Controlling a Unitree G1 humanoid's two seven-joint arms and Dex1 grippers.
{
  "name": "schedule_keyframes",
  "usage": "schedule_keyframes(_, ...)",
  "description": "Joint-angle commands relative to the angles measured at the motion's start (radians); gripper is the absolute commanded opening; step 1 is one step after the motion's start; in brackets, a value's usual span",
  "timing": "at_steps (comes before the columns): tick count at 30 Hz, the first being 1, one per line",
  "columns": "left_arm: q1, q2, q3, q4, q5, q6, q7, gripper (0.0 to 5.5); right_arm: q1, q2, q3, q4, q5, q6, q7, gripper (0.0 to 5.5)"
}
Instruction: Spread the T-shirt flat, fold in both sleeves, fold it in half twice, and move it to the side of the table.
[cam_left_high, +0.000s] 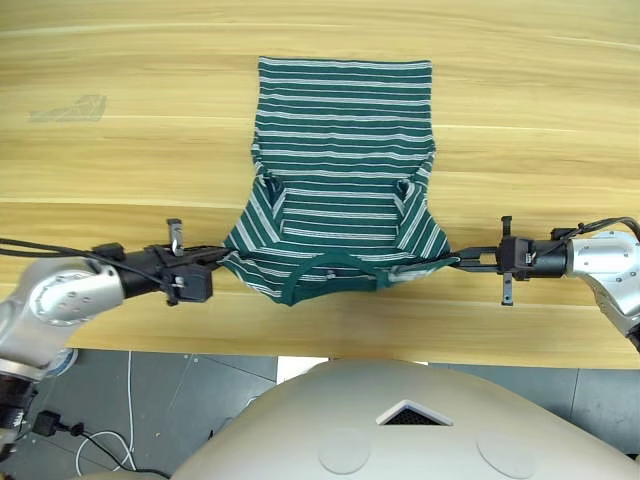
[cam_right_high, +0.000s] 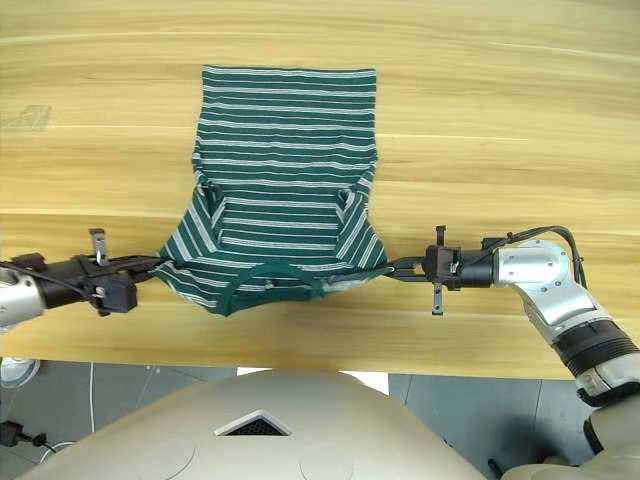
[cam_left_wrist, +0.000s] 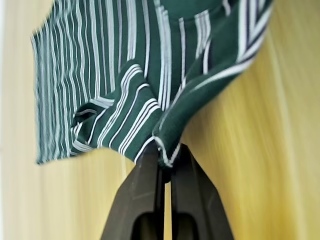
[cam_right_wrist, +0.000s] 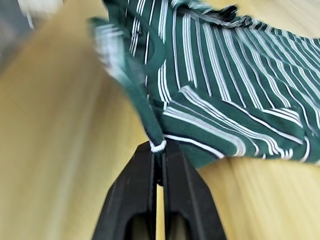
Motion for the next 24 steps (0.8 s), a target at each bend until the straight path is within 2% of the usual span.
schedule_keyframes(1,0.170,0.064,0.155,-0.187,-0.191,0.179,-0.176,0.00,0.061,-0.110,-0.105,-0.195,0.150,0.291,0.083,0.03)
schedule_keyframes(8,0.514,-0.103,0.393,-0.465,-0.261,0.311,-0.362,0.00,0.204,-0.145,-0.294,-0.335,0.195,0.491,0.182,0.03)
schedule_keyframes(12,0.609,-0.197,0.504,-0.546,-0.299,0.346,-0.442,0.00,0.285,-0.146,-0.411,-0.434,0.296,0.605,0.229,0.03)
schedule_keyframes(15,0.557,-0.209,0.565,-0.487,-0.341,0.377,-0.489,0.00,0.286,-0.092,-0.465,-0.431,0.288,0.639,0.219,0.03)
schedule_keyframes(17,0.439,-0.195,0.547,-0.439,-0.352,0.403,-0.464,0.00,0.227,-0.015,-0.471,-0.397,0.245,0.641,0.168,0.03)
schedule_keyframes(19,0.240,-0.189,0.460,-0.364,-0.310,0.436,-0.379,0.00,0.135,0.083,-0.463,-0.344,0.171,0.620,0.099,0.03)
schedule_keyframes(24,-0.196,-0.300,0.163,-0.115,-0.091,0.434,-0.199,0.00,-0.129,0.332,-0.397,-0.109,-0.067,0.531,-0.017,0.03)
